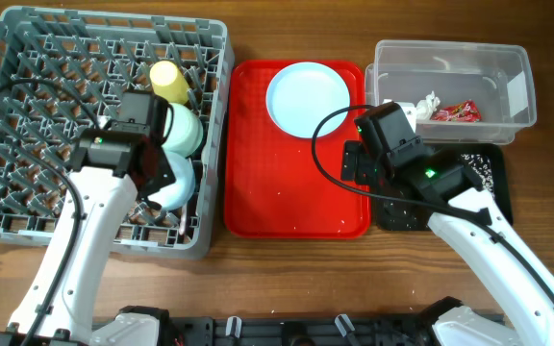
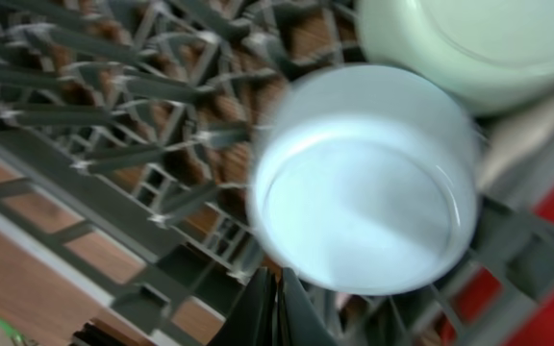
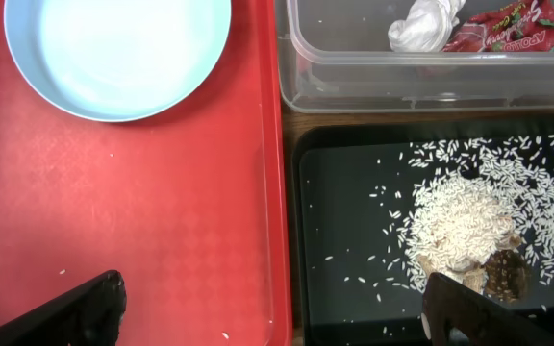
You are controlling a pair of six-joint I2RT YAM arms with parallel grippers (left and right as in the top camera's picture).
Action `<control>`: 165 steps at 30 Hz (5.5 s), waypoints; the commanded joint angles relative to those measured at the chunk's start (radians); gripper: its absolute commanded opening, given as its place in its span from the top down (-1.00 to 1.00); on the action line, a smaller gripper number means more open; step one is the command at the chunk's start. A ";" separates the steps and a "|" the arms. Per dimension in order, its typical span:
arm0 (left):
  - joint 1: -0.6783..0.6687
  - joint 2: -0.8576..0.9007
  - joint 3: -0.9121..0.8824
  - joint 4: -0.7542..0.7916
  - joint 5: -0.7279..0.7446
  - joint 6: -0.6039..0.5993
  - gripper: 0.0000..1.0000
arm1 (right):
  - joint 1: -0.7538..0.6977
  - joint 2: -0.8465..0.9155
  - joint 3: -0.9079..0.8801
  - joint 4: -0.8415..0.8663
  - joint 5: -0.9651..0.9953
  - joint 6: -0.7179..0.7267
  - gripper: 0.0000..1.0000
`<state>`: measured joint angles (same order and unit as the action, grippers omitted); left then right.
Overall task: Sort waste into correct bins and load items into the dishwasher rack
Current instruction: 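Withdraw the left gripper from the rack toward the red tray, then reach the left gripper to the light-blue plate and grasp its edge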
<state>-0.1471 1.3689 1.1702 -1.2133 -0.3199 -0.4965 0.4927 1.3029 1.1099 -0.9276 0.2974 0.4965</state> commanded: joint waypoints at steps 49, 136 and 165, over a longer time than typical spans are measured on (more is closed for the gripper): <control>-0.168 0.146 0.045 0.261 0.261 -0.027 0.35 | -0.002 0.000 0.010 0.000 0.023 0.001 -0.99; -0.419 0.784 0.320 0.298 0.769 0.043 0.92 | -0.002 0.000 0.010 0.001 0.019 0.001 -1.00; -0.302 0.602 0.380 0.201 0.358 0.145 0.45 | -0.002 0.000 0.010 0.001 0.019 0.001 -1.00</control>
<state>-0.4503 1.9701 1.5414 -1.0252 0.0757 -0.3565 0.4927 1.3029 1.1099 -0.9272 0.2970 0.4965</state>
